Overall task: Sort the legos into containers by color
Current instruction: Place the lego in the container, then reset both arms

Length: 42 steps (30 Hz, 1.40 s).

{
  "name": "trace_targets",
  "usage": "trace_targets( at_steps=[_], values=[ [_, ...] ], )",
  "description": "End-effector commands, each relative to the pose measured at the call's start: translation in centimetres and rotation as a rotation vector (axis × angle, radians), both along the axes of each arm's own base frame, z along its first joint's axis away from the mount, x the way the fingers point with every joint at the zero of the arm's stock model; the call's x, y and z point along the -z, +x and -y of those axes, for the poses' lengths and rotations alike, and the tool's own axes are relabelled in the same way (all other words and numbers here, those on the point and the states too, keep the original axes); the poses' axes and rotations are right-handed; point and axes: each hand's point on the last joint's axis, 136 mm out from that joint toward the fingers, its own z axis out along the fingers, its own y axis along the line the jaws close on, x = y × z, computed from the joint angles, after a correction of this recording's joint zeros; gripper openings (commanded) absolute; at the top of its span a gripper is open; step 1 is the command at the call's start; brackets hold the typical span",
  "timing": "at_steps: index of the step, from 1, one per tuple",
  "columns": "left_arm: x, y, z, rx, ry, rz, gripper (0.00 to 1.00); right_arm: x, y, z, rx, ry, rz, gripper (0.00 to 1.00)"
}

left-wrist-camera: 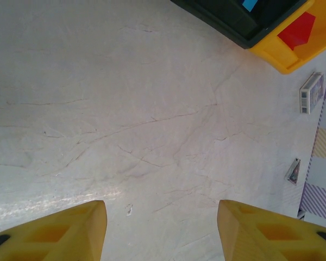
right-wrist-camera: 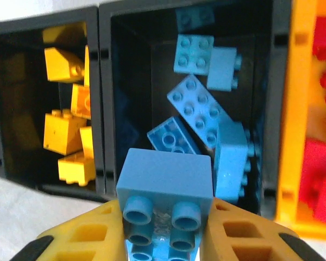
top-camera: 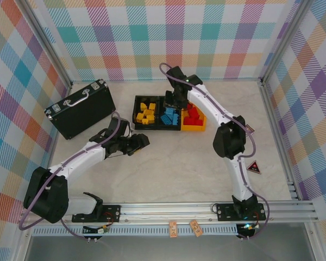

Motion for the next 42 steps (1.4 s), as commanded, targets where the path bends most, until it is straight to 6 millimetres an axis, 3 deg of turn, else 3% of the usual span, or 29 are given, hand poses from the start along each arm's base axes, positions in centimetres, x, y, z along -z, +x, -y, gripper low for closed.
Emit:
trace_targets(
  at_steps=[1, 6, 13, 19, 24, 29, 37, 42],
  values=[
    [-0.6, 0.5, 0.3, -0.001, 0.010, 0.013, 0.56, 0.8, 1.0, -0.3, -0.022, 0.043, -0.043, 0.27],
    [-0.2, 0.4, 0.2, -0.005, 0.022, -0.003, 0.56, 2.2, 3.1, -1.0, 0.001, 0.130, -0.063, 0.27],
    [0.3, 0.0, 0.1, -0.008, 0.037, -0.020, 0.56, 3.4, 4.4, -2.4, -0.014, 0.190, -0.060, 0.28],
    [0.4, -0.2, 0.0, -0.007, 0.047, -0.024, 0.56, 4.3, 4.8, -2.9, -0.017, 0.199, -0.062, 0.38],
    [0.5, -0.1, 0.1, -0.002, 0.050, -0.031, 0.56, 3.0, 5.0, -2.7, -0.023, 0.199, -0.030, 0.47],
    [0.6, 0.2, 0.3, 0.000, 0.043, -0.031, 0.56, 0.7, 4.6, -2.2, -0.037, 0.186, 0.007, 0.47],
    [0.3, 1.1, 0.4, -0.017, 0.046, 0.005, 0.56, -2.8, 2.2, -0.7, -0.071, 0.169, 0.062, 0.48],
    [-0.1, 2.4, 0.4, -0.019, 0.071, 0.032, 0.57, -3.3, 0.0, 1.1, -0.101, 0.122, 0.093, 0.56]
  ],
)
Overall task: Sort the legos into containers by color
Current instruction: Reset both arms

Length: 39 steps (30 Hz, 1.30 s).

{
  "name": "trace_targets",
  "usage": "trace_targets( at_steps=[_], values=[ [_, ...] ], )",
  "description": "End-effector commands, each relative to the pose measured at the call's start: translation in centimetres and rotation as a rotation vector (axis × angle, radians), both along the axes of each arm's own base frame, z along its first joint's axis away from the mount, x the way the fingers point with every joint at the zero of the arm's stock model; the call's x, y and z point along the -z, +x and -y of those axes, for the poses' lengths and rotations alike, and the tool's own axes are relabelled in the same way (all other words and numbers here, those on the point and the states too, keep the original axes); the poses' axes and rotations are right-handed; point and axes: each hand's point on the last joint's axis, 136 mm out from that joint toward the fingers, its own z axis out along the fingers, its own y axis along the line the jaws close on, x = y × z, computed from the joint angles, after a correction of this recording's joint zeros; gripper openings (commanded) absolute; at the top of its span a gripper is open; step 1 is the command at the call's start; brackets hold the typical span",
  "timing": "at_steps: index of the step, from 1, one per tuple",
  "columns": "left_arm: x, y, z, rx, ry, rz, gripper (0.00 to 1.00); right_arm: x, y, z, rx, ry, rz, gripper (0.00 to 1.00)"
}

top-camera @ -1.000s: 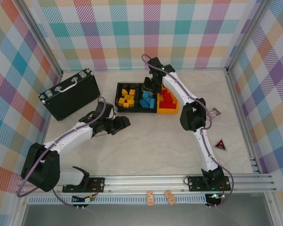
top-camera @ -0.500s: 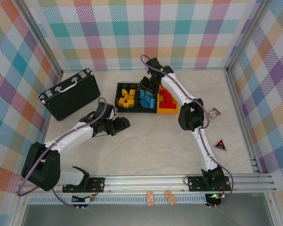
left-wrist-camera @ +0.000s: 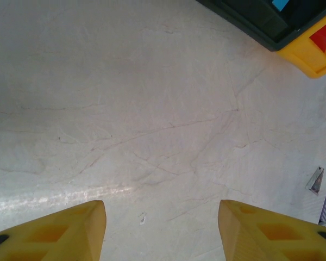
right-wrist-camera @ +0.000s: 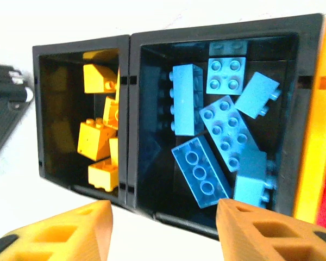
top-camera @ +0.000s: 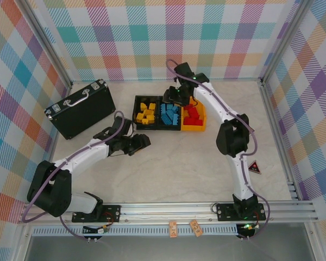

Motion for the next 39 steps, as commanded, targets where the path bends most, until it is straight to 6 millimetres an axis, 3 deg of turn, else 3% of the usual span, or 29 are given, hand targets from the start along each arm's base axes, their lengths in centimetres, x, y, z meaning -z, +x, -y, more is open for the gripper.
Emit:
trace_targets(
  at_steps=[1, 6, 12, 14, 15, 16, 21, 26, 29, 34, 39],
  values=[
    [-1.5, 1.9, 0.4, 0.002, 0.013, 0.067, 0.57, -1.8, -1.2, 1.0, -0.033, -0.030, 0.085, 0.58],
    [-2.4, 4.0, 0.2, 0.007, 0.083, 0.113, 0.62, -2.2, -3.8, 3.6, -0.045, -0.065, 0.152, 0.69],
    [-3.8, 6.7, -1.2, -0.034, 0.197, 0.214, 0.85, -1.8, -7.1, 7.5, -0.012, -0.140, 0.218, 0.80],
    [-4.6, 7.6, -1.6, -0.046, 0.225, 0.259, 1.00, -1.9, -8.0, 8.7, 0.006, -0.159, 0.246, 0.85],
    [-5.0, 8.0, -1.6, -0.050, 0.232, 0.282, 1.00, -1.9, -8.4, 9.3, 0.012, -0.168, 0.258, 0.88],
    [-5.5, 8.4, -1.7, -0.048, 0.238, 0.313, 1.00, -1.8, -8.9, 10.0, 0.018, -0.180, 0.269, 1.00],
    [-7.8, 10.4, -3.1, -0.095, 0.318, 0.460, 1.00, -2.0, -10.1, 13.6, 0.085, -0.223, 0.350, 0.99],
    [-10.6, 10.7, -7.7, -0.274, 0.437, 0.731, 1.00, -2.2, -10.3, 19.2, 0.280, -0.382, 0.541, 0.99],
    [-10.7, 10.1, -10.5, -0.324, 0.561, 0.779, 1.00, -1.8, -10.6, 22.3, 0.392, -0.460, 0.677, 0.99],
    [-8.4, 8.9, -14.5, -0.311, 0.772, 0.777, 1.00, -0.9, -11.6, 25.8, 0.459, -0.623, 0.823, 0.99],
    [-4.9, 7.6, -20.3, -0.475, 0.868, 0.723, 1.00, 2.0, -11.8, 29.1, 0.545, -0.677, 0.765, 0.99]
  ],
)
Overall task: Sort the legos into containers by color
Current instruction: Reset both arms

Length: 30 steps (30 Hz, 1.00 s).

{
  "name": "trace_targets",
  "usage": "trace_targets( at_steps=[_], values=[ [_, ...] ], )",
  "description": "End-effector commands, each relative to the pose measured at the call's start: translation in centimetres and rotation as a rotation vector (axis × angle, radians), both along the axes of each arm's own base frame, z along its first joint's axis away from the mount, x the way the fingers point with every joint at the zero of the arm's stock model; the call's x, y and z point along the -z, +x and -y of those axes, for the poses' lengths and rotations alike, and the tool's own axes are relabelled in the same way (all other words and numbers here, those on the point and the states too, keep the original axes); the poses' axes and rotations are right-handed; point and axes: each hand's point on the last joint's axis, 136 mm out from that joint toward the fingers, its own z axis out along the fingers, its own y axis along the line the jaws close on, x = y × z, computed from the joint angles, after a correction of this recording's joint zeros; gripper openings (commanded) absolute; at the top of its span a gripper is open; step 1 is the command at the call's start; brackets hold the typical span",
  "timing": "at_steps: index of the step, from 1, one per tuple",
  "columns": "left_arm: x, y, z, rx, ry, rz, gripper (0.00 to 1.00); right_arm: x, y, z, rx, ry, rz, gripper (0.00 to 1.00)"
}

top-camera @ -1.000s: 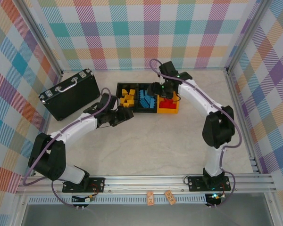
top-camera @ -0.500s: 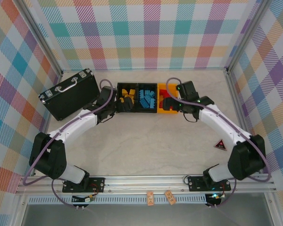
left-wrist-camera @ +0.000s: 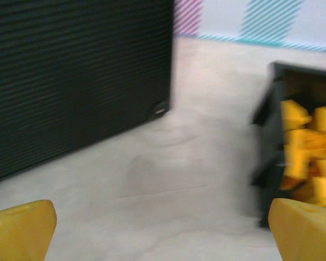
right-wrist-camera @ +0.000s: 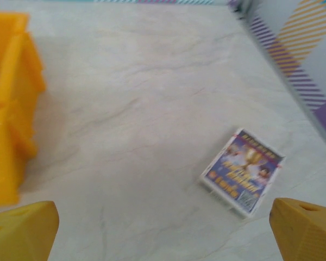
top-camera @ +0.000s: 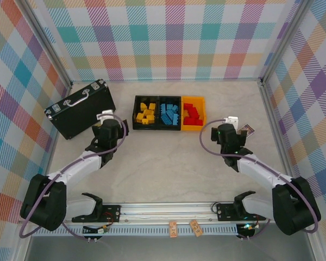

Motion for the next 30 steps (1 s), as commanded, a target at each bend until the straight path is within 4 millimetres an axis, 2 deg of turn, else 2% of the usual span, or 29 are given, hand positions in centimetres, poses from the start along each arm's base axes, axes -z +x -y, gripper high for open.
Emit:
trace_targets(
  at_steps=[1, 4, 6, 7, 10, 12, 14, 16, 17, 21, 30],
  values=[
    [0.5, 0.0, -4.1, -0.127, 0.025, 0.064, 1.00, -1.4, 1.1, 2.4, 0.104, -0.012, 0.136, 0.99],
    [2.3, 0.6, -5.3, -0.133, 0.028, 0.082, 1.00, 0.2, 1.8, 2.8, 0.085, 0.004, 0.172, 0.99],
    [3.3, 1.2, -6.1, -0.156, 0.057, 0.074, 1.00, 0.3, 2.5, 3.4, 0.104, 0.008, 0.213, 0.99],
    [3.3, 1.6, -6.0, -0.138, 0.067, 0.089, 1.00, 0.6, 3.0, 2.7, 0.055, 0.009, 0.195, 0.99],
    [4.7, 2.6, -5.4, -0.079, 0.053, 0.096, 1.00, 0.9, 4.5, 1.2, -0.093, 0.000, 0.186, 0.99],
    [5.7, 3.3, -3.1, 0.066, 0.038, 0.060, 0.99, 1.9, 5.1, 0.2, -0.215, 0.045, 0.224, 0.99],
    [6.3, 3.4, -3.3, 0.088, 0.006, 0.099, 0.99, 3.0, 5.1, 0.5, -0.256, 0.142, 0.148, 0.99],
    [6.7, 3.3, -3.5, 0.082, -0.009, 0.053, 1.00, 3.5, 5.9, 0.6, -0.280, 0.151, 0.199, 0.99],
    [6.5, 3.4, -3.6, 0.080, -0.003, 0.081, 1.00, 4.3, 5.8, 0.9, -0.257, 0.176, 0.126, 0.99],
    [6.5, 3.4, -3.5, 0.081, 0.003, 0.080, 1.00, 3.9, 5.7, 2.1, -0.195, 0.174, 0.161, 0.99],
    [6.5, 3.4, -3.5, 0.081, 0.003, 0.080, 0.99, 4.1, 5.9, 1.6, -0.218, 0.183, 0.141, 0.99]
  ],
)
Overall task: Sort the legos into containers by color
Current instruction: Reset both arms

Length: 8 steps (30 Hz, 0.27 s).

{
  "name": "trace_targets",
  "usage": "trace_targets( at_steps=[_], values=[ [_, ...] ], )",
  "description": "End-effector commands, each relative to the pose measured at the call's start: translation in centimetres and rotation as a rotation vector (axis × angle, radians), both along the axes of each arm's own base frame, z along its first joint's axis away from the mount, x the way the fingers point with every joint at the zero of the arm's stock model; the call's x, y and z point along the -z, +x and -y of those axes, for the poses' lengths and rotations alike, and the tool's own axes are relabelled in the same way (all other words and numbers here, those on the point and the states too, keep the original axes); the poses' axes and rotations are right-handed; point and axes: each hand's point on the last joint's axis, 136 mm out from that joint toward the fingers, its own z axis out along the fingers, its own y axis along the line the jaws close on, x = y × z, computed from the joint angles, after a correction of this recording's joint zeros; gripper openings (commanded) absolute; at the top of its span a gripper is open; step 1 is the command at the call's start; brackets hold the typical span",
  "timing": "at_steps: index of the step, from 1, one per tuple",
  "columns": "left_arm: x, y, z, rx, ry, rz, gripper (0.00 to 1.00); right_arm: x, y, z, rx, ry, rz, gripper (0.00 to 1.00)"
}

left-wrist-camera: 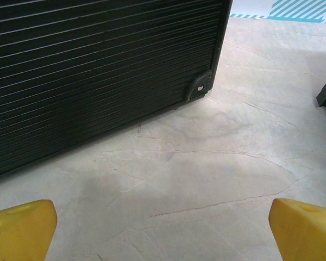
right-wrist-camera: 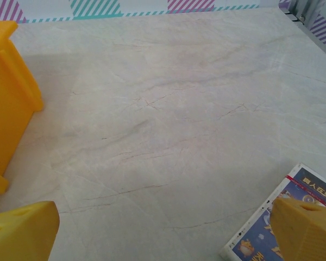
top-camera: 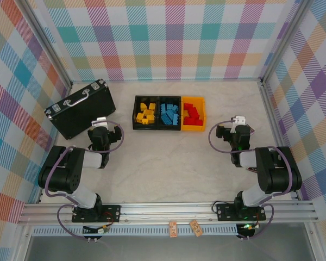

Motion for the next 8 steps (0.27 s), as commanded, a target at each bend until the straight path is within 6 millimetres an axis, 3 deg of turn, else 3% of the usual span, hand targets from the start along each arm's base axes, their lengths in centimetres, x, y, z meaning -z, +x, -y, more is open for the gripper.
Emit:
trace_targets(
  at_steps=[1, 8],
  values=[
    [-0.50, 0.14, 0.05, 0.011, 0.006, 0.027, 0.99, -1.13, 0.71, -0.58, -0.028, 0.039, 0.034, 0.99],
    [-0.51, 0.14, 0.03, 0.011, 0.005, 0.028, 0.99, -1.28, 0.61, -0.74, -0.044, 0.038, 0.044, 0.99]
  ],
)
